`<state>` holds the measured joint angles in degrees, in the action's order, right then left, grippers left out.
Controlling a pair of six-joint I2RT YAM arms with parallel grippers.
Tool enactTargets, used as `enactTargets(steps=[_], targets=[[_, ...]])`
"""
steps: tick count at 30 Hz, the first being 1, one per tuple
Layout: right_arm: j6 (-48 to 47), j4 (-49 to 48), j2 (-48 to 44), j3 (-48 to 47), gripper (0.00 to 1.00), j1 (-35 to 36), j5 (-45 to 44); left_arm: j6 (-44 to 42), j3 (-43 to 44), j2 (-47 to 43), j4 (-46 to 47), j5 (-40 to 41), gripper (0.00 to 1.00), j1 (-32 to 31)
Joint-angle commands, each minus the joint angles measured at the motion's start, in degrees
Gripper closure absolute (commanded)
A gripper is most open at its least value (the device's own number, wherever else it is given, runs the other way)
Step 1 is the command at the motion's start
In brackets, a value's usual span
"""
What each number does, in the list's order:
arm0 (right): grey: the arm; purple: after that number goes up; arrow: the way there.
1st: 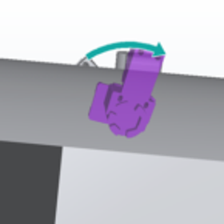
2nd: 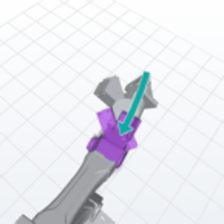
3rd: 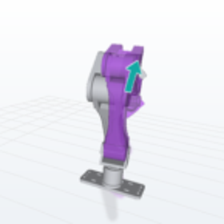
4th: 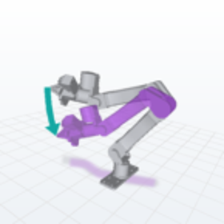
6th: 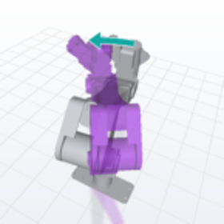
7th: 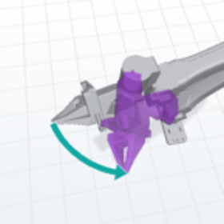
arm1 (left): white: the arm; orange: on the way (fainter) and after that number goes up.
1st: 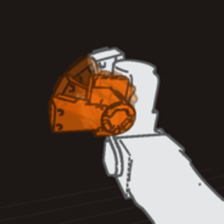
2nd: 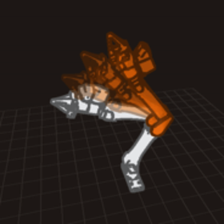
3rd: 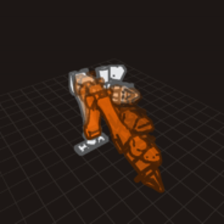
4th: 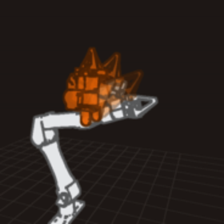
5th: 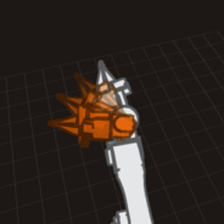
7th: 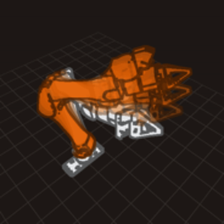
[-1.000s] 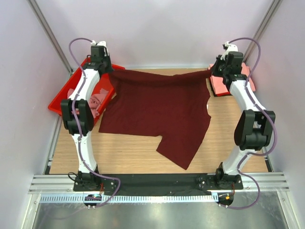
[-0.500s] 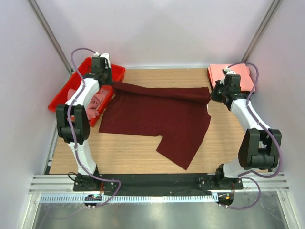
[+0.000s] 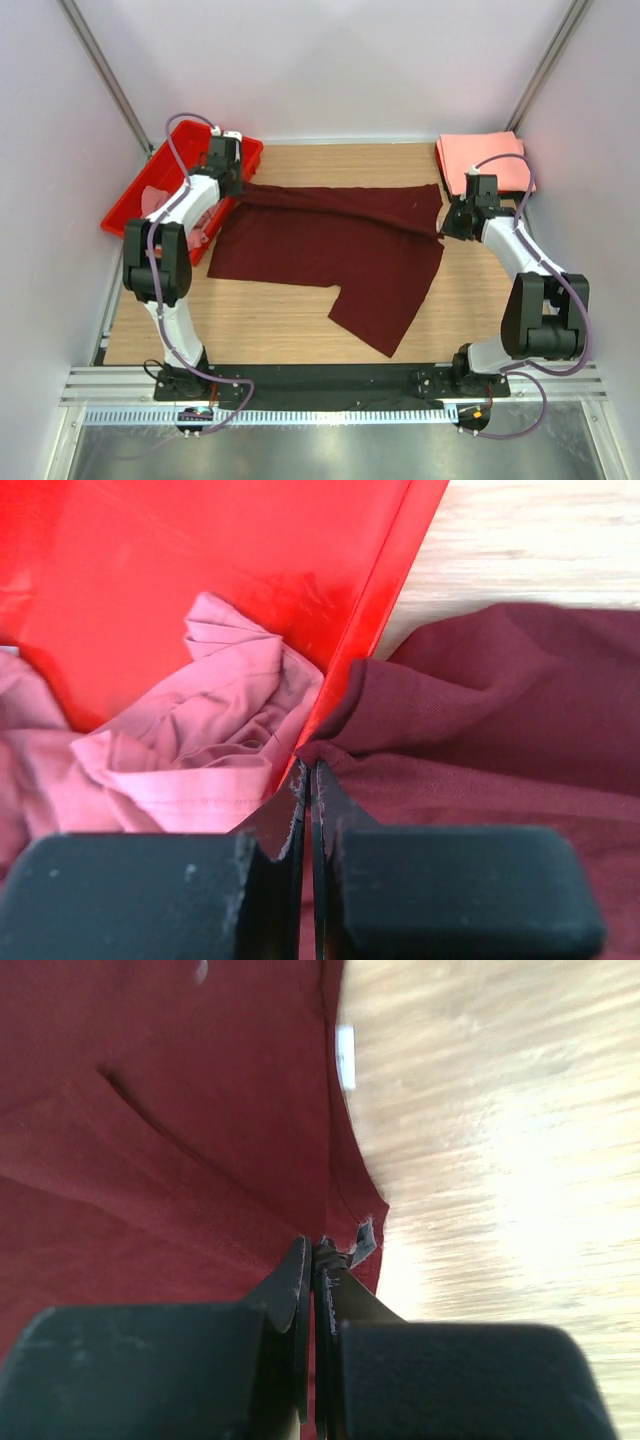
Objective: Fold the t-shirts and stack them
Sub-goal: Fold the tshirt
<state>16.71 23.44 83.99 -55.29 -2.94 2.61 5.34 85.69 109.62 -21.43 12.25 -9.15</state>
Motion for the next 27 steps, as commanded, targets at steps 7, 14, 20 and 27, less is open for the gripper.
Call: enactTargets(steps=[7,14,20,27], targets=[[-1.0,10.6,-7.4,-25.4,0.99,-0.2,-8.8,4.3,7.1,-15.6,-3.4,3.0,1.00,-1.7],[-0.1,16.7,-12.7,-48.3,0.99,-0.8,-16.2,10.4,10.8,-34.1,-6.8,0.4,1.00,-3.1],[-0.3,23.1,-12.9,-68.2,0.99,-0.9,-17.4,16.6,18.1,-43.1,-13.5,-3.4,1.00,-5.0],[-2.8,26.6,-19.8,-75.7,0.99,-0.9,-18.7,21.0,20.0,-50.0,-17.3,-11.0,0.99,-5.1]])
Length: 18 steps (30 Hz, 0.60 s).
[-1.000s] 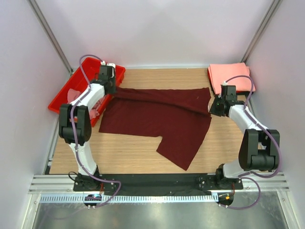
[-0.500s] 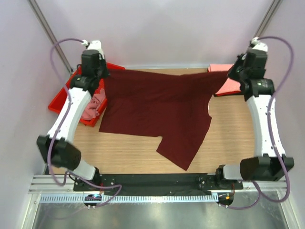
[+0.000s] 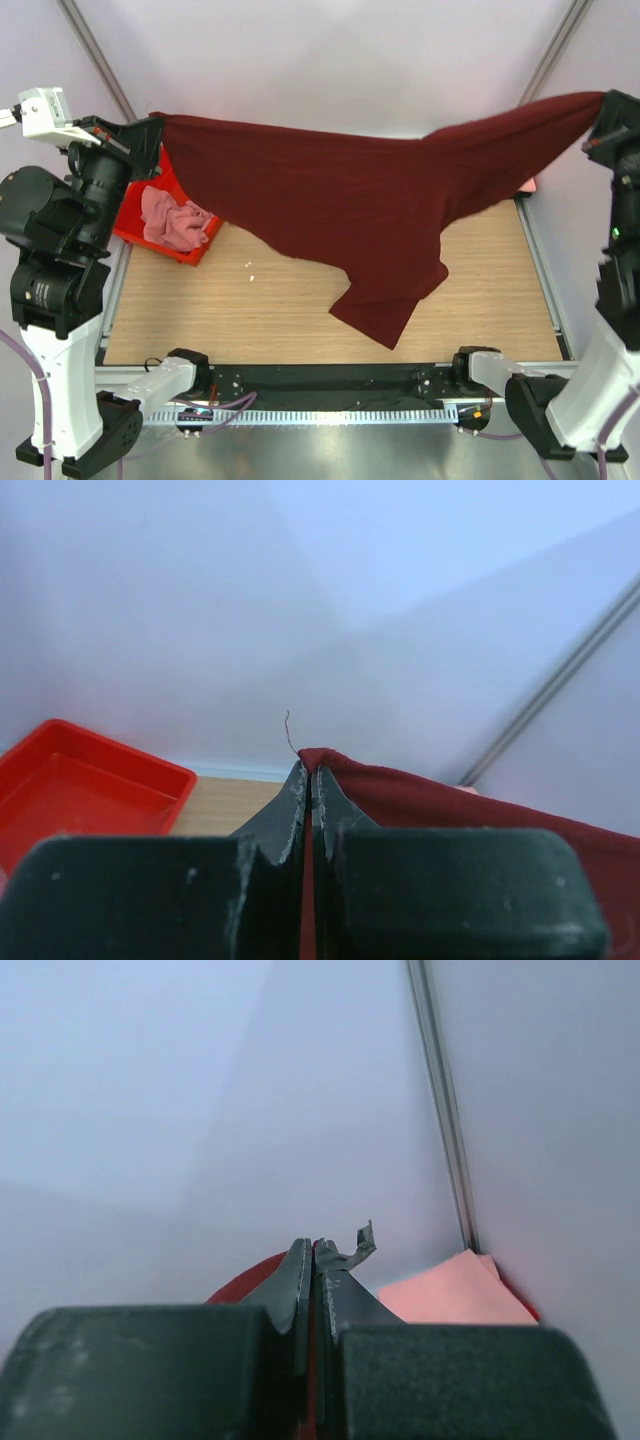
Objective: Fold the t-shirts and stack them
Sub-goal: Fold the tshirt
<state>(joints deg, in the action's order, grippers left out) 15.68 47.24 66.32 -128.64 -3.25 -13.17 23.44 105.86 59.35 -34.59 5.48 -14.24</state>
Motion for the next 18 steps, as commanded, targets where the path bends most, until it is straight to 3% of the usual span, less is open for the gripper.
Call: enactTargets(steps=[1,7,11,18], targets=[[-1.9,3.6,-2.8,-3.7,0.99,-0.6,-2.8,3.4,-0.1,-0.1,-4.5,-5.0,1.00,0.0],[-3.2,3.8,-3.9,-4.7,0.99,-0.4,-4.3,3.9,1.7,1.3,-7.9,-7.7,1.00,0.0],[-5.4,0.8,3.0,-4.2,0.99,-0.2,-6.3,2.9,1.8,6.3,-7.4,-6.9,1.00,0.1],[-10.0,-18.1,17.4,-0.7,0.99,-0.7,-5.7,4.2,1.7,19.9,3.8,-2.8,1.00,0.0]])
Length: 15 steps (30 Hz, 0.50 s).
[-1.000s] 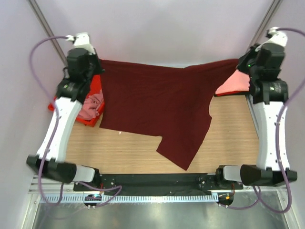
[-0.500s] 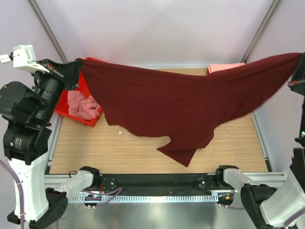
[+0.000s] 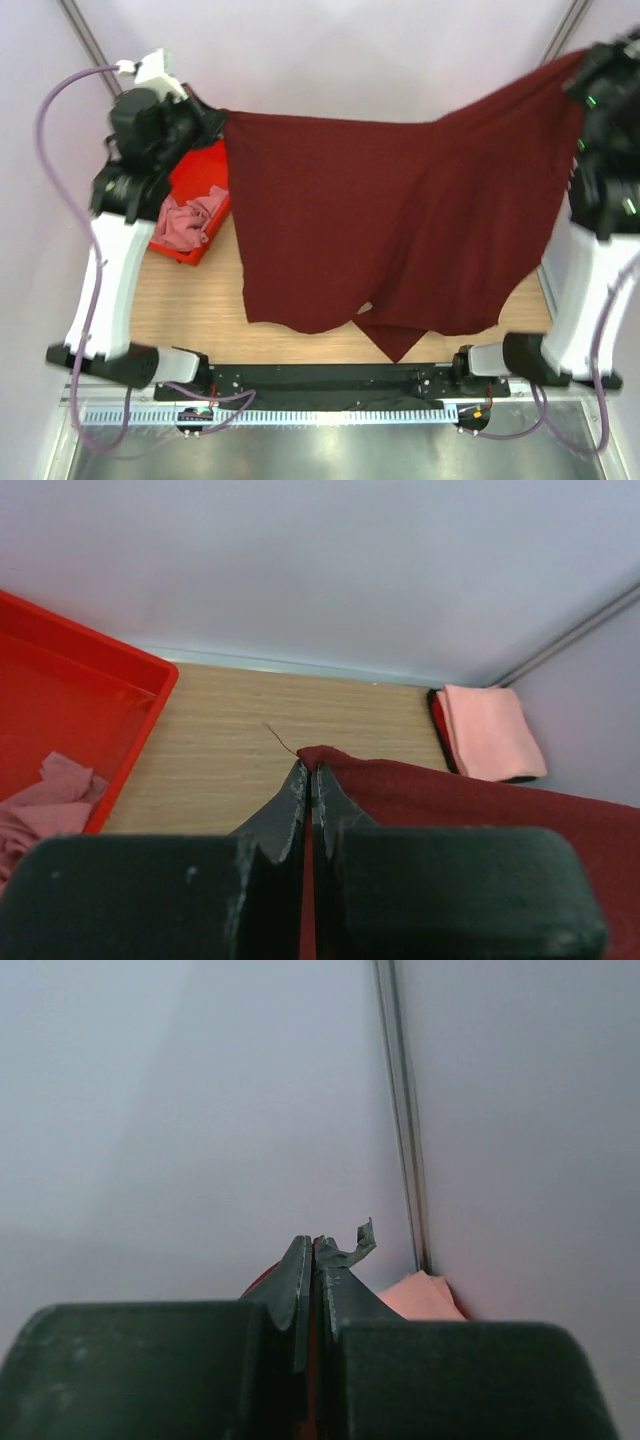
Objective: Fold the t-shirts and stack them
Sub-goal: Fold the tshirt
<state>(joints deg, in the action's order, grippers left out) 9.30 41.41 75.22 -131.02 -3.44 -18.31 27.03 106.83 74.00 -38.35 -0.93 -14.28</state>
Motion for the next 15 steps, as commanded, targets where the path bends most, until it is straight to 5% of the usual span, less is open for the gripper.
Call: enactTargets(steps=[1,6,10,15], targets=[[-3.9,-14.9,10.3,1.4,0.99,-0.7,1.8,0.8,2.3,7.2,9.3,4.5,1.00,0.0],[-5.3,-23.2,25.9,-14.6,0.99,-1.8,2.4,0.6,21.3,25.3,12.3,10.4,1.00,0.1],[0.8,-29.5,30.8,-17.2,0.99,-6.9,5.4,0.2,35.4,34.1,13.5,13.1,1.00,0.1],[4.1,-27.8,26.3,-16.8,0.99,-12.8,10.3,0.9,25.8,27.3,17.8,13.6,1.00,0.0]])
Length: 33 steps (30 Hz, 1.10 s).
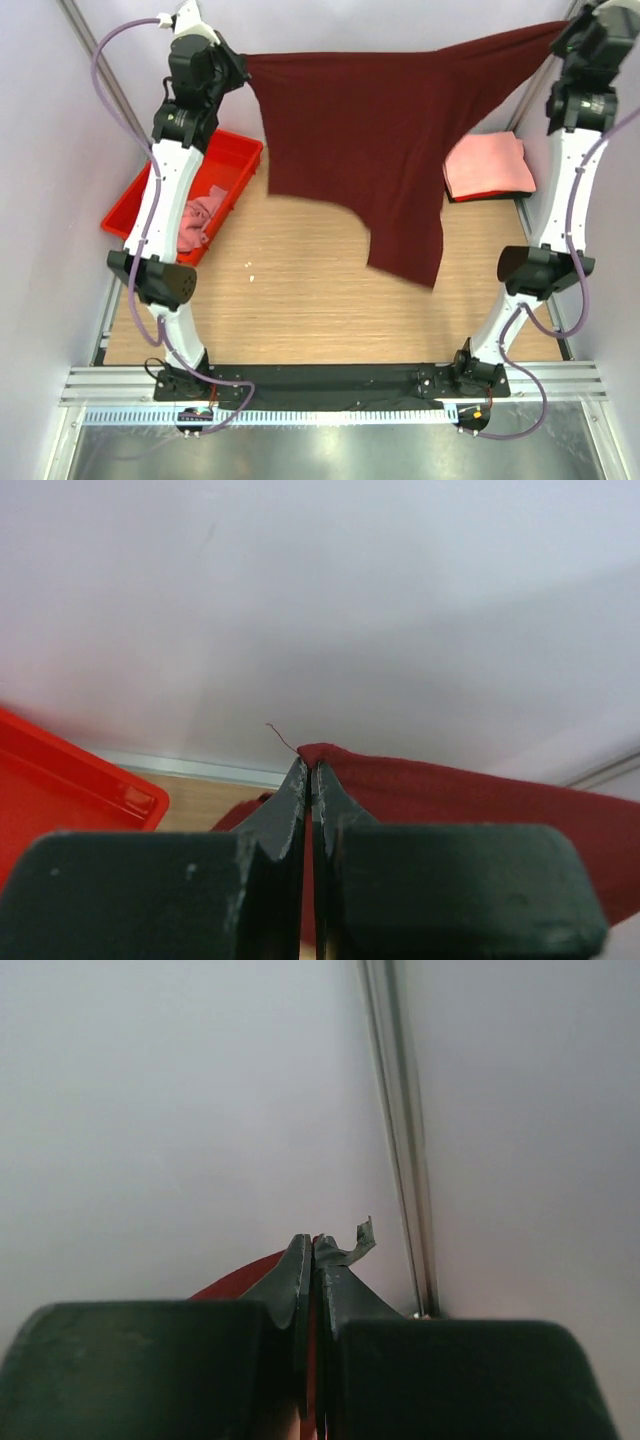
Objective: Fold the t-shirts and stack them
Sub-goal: Fold the tshirt
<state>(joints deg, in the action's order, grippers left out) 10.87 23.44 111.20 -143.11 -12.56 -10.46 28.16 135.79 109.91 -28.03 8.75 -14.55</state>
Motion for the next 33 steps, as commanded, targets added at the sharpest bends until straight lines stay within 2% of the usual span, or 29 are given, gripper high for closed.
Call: enactTargets(steps=[1,2,3,5,6,7,8,9,13,15,20,26,28,31,32,33], targets=[[2.6,-9.8,-11.3,-3.5,0.99,-4.6,3.7,-0.2,-6.4,-11.3,10.2,4.0,1.00,-0.1],[2.4,-10.0,-15.3,-0.5,0.99,-5.4,4.7,0.1,-12.8,-13.5,11.6,3.9,1.00,-0.3],[1.9,-9.6,-17.0,0.5,0.99,-6.9,6.1,0.3,-15.4,-18.1,12.7,3.7,1.00,-1.1],[0.3,-6.2,-20.7,0.7,0.99,-7.6,6.1,-1.1,-20.4,-21.9,13.6,4.0,1.00,-2.5],[-0.9,-4.8,-22.2,1.0,0.99,-7.7,5.6,-3.0,-21.7,-24.0,13.5,4.9,1.00,-5.3],[-2.8,-3.8,-23.9,1.9,0.99,-7.7,5.6,-5.7,-23.4,-27.9,13.7,9.2,1.00,-7.7],[-3.4,-2.7,-27.8,5.2,0.99,-7.7,5.7,-11.0,-26.6,-30.0,13.9,12.3,1.00,-10.4],[-3.8,-2.7,-30.0,7.6,0.99,-7.7,5.5,-12.1,-28.2,-31.8,14.1,14.3,1.00,-14.2],[-6.5,-1.6,-40.6,18.4,0.99,-7.7,0.1,-11.0,-34.7,-41.1,13.2,14.5,1.00,-16.8],[-8.8,-1.7,-46.1,20.4,0.99,-7.6,-2.1,-10.2,-37.5,-43.7,10.3,14.5,1.00,-17.7],[-19.9,-0.9,-54.9,26.3,0.99,-3.0,-11.3,-7.0,-47.4,-52.3,10.0,9.6,1.00,-18.3],[-26.9,6.2,-52.4,20.5,0.99,3.6,-18.8,-6.0,-49.9,-52.9,9.2,6.6,1.00,-18.5],[-29.2,4.9,-50.6,20.1,0.99,5.3,-17.2,-8.0,-49.0,-51.3,9.0,9.2,1.00,-18.5],[-30.2,2.6,-44.0,20.8,0.99,5.5,-14.3,-10.6,-47.7,-45.5,10.0,14.9,1.00,-18.4],[-30.1,2.1,-38.9,20.9,0.99,5.5,-13.8,-12.3,-47.5,-43.7,10.4,15.7,1.00,-18.2],[-29.7,1.4,-36.4,20.8,0.99,5.4,-12.6,-12.9,-45.9,-39.2,10.4,16.2,1.00,-17.8]])
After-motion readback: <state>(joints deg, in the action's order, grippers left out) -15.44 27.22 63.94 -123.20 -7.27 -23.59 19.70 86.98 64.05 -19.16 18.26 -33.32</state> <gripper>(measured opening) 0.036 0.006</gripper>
